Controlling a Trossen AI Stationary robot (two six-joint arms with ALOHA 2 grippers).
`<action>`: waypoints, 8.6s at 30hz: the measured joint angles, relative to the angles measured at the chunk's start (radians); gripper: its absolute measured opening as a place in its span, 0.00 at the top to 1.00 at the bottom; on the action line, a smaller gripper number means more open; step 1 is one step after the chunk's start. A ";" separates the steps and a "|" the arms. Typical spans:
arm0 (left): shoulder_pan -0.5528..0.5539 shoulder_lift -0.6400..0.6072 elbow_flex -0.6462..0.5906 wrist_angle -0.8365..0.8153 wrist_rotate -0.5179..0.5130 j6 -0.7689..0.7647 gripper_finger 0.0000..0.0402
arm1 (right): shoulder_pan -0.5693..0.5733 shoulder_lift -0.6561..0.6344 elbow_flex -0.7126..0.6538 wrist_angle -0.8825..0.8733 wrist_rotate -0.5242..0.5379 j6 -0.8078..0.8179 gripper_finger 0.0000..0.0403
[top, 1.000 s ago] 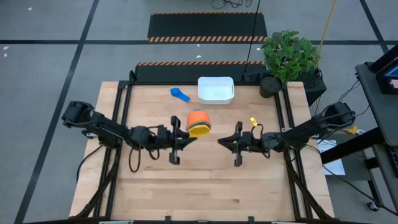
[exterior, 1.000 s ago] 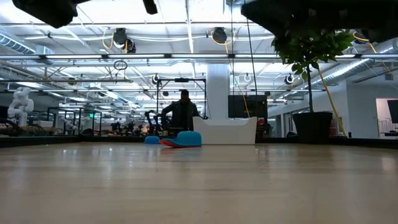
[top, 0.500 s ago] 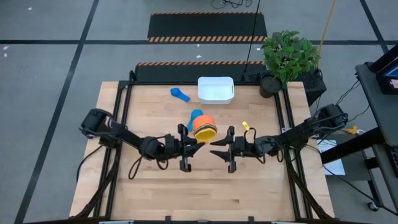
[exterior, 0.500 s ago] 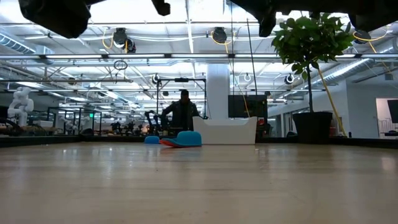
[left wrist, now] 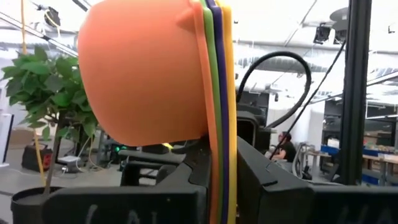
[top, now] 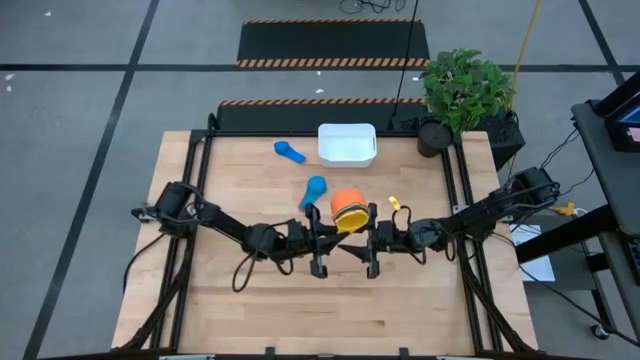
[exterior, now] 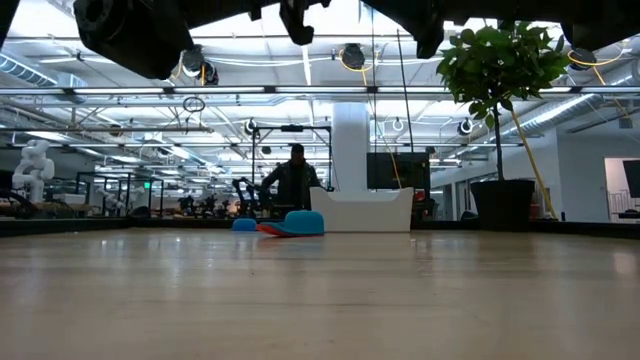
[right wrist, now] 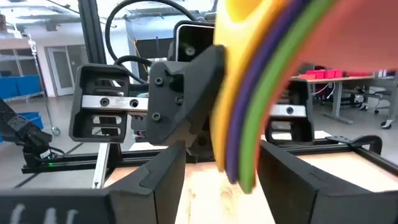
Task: Nest measuring cups in basket
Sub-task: Put the nested measuring cups into the white bin
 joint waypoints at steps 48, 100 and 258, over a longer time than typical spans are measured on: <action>-0.101 -0.765 -0.055 -1.698 -0.002 -0.245 0.44 | -0.178 0.237 0.053 -0.489 -0.927 0.806 0.93; -0.223 -0.763 -0.055 -1.827 0.001 -0.361 0.48 | -0.328 0.574 0.394 -0.613 -1.480 0.815 0.68; 0.071 -0.622 -0.019 -2.073 -0.001 -0.530 0.91 | 0.130 0.061 0.409 -1.871 0.230 1.225 0.41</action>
